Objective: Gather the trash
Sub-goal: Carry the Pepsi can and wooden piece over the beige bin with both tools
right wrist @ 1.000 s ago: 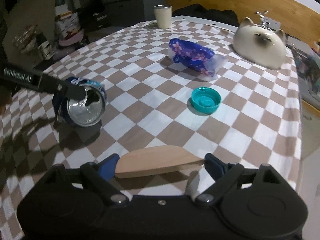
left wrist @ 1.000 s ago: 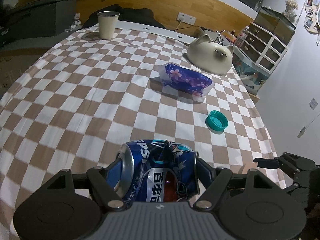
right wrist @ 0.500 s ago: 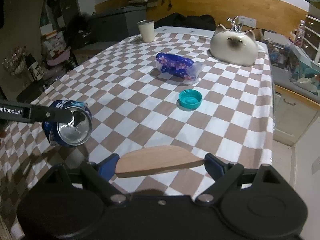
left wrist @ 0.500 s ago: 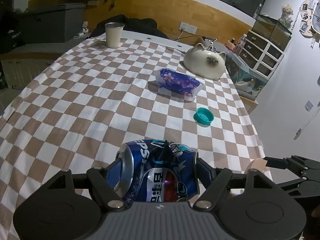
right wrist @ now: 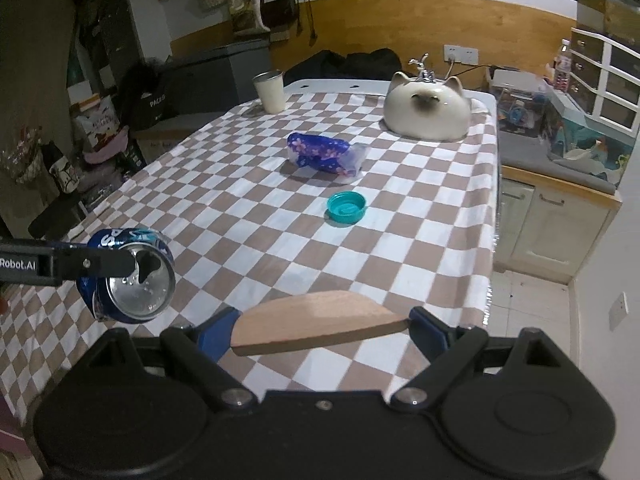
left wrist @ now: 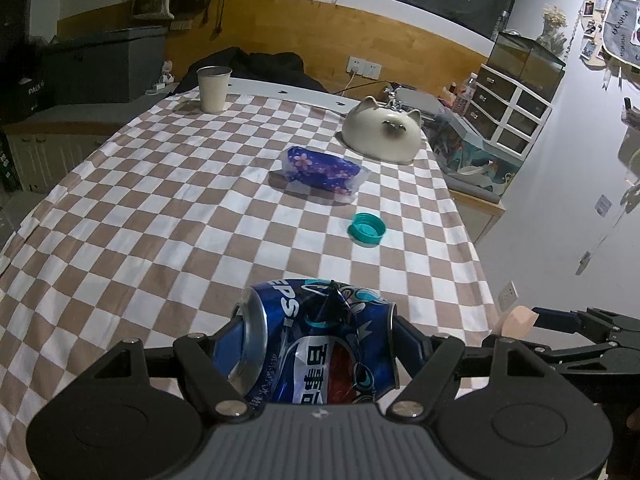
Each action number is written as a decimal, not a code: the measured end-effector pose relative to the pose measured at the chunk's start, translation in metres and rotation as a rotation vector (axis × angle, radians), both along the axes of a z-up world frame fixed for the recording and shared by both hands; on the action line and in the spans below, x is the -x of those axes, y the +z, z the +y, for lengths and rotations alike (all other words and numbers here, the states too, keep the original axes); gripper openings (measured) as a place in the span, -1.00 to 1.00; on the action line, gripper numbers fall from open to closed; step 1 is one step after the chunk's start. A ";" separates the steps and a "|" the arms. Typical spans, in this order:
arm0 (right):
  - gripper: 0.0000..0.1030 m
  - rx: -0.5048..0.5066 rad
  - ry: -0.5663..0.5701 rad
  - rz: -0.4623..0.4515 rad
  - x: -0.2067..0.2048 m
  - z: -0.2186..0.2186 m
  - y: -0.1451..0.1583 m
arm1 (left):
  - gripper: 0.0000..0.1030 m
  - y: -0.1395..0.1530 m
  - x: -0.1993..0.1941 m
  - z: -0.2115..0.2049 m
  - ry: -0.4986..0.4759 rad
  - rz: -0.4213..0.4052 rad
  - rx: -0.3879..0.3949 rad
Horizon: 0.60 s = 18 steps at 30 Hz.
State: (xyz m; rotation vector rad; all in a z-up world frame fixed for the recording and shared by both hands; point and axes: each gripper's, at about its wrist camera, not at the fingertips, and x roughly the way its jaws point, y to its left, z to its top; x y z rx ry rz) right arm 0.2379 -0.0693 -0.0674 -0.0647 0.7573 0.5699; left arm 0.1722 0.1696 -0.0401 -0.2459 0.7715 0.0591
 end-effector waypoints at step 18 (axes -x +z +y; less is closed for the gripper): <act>0.78 -0.043 0.005 0.018 -0.033 -0.114 0.002 | 0.49 0.004 -0.029 -0.116 0.026 0.021 -0.020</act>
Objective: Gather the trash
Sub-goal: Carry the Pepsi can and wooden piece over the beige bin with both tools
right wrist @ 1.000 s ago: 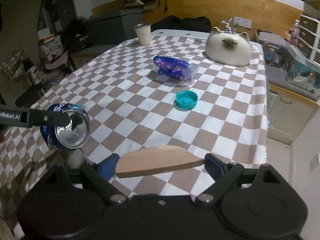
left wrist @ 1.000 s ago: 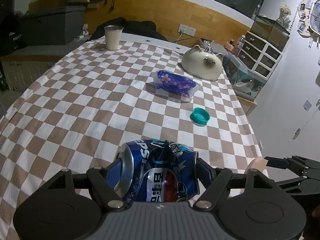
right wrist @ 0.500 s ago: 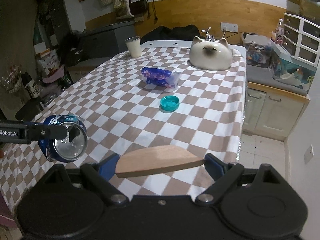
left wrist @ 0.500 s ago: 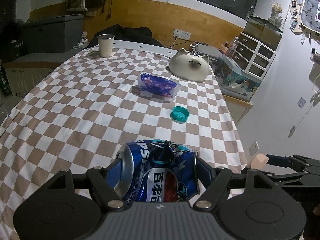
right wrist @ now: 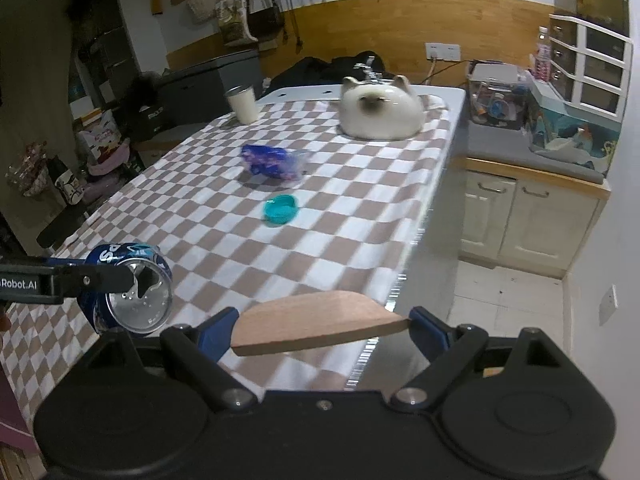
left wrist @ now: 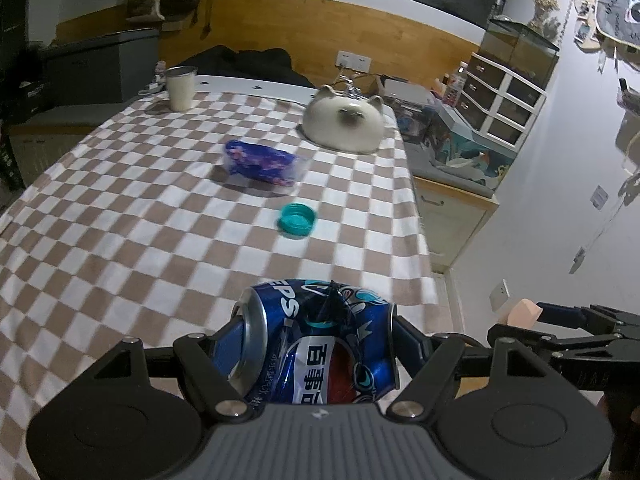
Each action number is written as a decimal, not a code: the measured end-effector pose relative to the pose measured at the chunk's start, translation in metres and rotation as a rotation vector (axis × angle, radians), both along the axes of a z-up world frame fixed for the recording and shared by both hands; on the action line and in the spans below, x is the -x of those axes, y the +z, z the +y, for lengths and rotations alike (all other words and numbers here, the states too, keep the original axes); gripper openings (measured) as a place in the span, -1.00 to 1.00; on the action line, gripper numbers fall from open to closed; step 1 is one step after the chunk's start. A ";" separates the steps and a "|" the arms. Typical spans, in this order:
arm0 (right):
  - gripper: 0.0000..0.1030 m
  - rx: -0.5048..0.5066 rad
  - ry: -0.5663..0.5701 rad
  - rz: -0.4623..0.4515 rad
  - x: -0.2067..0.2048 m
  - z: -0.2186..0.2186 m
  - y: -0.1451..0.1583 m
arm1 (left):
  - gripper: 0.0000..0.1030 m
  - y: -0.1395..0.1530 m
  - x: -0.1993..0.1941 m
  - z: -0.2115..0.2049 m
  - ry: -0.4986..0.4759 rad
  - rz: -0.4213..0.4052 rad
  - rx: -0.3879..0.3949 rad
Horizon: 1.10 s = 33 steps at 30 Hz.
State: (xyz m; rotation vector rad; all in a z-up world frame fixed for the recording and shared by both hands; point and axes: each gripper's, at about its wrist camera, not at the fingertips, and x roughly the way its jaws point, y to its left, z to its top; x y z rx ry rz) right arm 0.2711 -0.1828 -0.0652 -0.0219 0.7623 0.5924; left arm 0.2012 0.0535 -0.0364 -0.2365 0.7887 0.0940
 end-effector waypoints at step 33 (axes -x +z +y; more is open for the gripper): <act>0.78 0.042 -0.293 0.231 -0.084 -0.219 -0.101 | 0.49 -0.113 -0.177 -0.203 -0.305 0.269 0.147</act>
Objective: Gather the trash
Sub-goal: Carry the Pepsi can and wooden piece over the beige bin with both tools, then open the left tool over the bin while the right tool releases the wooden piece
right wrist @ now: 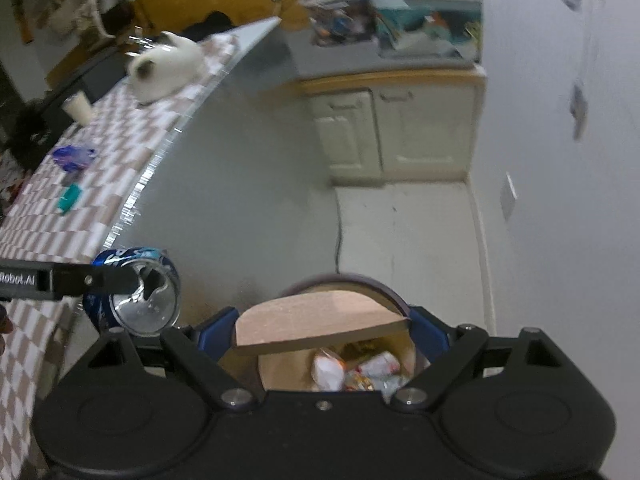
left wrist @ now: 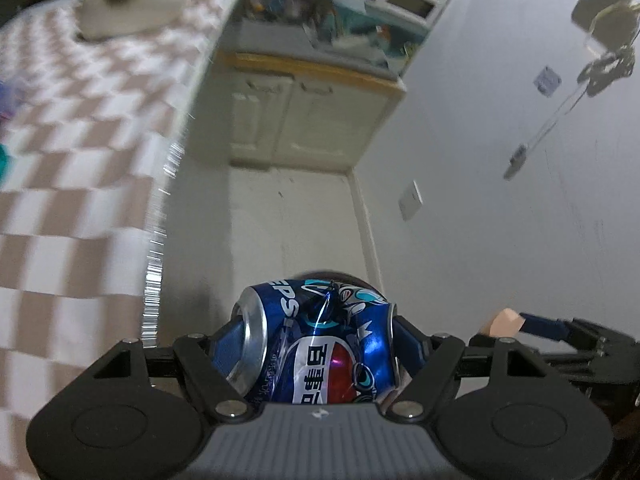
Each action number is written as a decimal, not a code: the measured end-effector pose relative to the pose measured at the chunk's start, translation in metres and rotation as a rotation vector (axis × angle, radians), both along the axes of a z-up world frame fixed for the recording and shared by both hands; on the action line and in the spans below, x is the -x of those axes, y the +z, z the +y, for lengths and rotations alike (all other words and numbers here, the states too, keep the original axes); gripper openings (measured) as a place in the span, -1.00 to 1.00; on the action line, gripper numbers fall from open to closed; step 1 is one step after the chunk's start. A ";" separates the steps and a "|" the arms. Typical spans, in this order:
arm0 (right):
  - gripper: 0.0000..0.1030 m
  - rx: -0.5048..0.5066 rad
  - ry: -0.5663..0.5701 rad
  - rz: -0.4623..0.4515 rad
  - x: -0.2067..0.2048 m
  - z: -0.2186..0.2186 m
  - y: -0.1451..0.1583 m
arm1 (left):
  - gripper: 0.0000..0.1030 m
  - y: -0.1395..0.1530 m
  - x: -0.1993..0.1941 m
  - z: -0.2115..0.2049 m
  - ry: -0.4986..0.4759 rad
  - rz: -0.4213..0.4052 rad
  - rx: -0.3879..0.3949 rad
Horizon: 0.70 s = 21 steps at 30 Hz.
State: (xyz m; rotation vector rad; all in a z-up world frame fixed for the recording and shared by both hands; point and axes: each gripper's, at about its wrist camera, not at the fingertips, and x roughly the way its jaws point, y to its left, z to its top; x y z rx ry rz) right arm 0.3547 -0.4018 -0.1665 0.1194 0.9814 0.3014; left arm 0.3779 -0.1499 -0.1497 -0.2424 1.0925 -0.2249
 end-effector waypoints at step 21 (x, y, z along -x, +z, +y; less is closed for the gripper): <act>0.78 0.030 -0.002 0.238 -0.018 -0.011 -0.127 | 0.58 -0.170 -0.106 -0.078 -0.084 0.273 0.132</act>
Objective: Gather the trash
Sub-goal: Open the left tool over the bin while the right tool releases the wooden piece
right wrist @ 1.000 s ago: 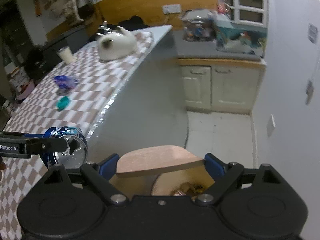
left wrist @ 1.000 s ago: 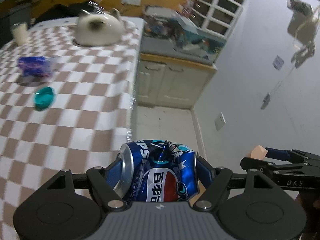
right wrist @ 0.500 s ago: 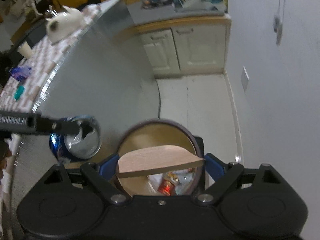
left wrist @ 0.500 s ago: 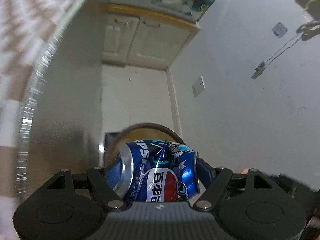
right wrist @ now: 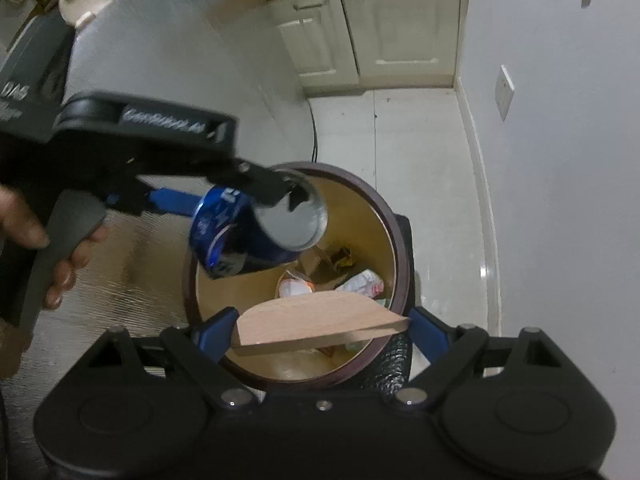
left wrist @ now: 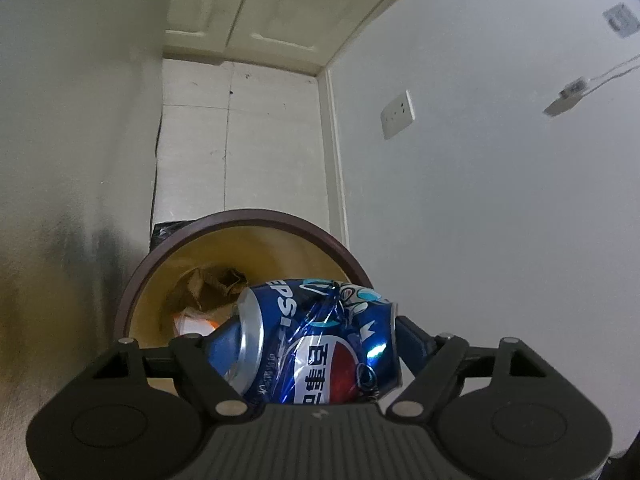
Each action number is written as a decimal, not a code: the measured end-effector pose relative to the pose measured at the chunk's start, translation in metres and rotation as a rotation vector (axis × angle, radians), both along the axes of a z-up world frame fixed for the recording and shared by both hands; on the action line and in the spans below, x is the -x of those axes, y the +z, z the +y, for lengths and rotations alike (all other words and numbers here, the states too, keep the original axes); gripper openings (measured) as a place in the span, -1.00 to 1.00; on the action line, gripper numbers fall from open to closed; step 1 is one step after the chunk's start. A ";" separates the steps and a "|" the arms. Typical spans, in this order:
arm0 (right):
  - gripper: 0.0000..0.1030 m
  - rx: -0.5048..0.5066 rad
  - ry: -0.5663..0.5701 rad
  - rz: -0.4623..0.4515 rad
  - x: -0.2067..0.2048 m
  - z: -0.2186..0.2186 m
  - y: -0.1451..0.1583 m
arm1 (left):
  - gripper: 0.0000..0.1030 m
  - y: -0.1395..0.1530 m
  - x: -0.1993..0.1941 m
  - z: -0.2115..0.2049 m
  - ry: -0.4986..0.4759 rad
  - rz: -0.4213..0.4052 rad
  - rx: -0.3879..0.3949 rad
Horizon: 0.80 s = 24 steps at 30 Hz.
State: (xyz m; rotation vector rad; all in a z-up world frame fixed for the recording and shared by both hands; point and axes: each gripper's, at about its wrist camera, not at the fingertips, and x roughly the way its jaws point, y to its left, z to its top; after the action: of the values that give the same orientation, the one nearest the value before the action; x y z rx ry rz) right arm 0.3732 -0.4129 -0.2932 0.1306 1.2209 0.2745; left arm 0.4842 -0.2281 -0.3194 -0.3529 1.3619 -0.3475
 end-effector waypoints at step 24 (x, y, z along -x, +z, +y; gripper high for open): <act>1.00 0.015 0.243 0.037 -0.040 0.045 -0.063 | 1.00 -0.024 0.028 0.041 -0.004 0.044 -0.117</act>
State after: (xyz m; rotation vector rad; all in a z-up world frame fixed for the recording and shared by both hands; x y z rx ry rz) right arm 0.4128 -0.3684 -0.3560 -0.0267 1.2766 0.4754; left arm 0.4566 -0.1875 -0.3432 -0.2623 1.4194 -0.2637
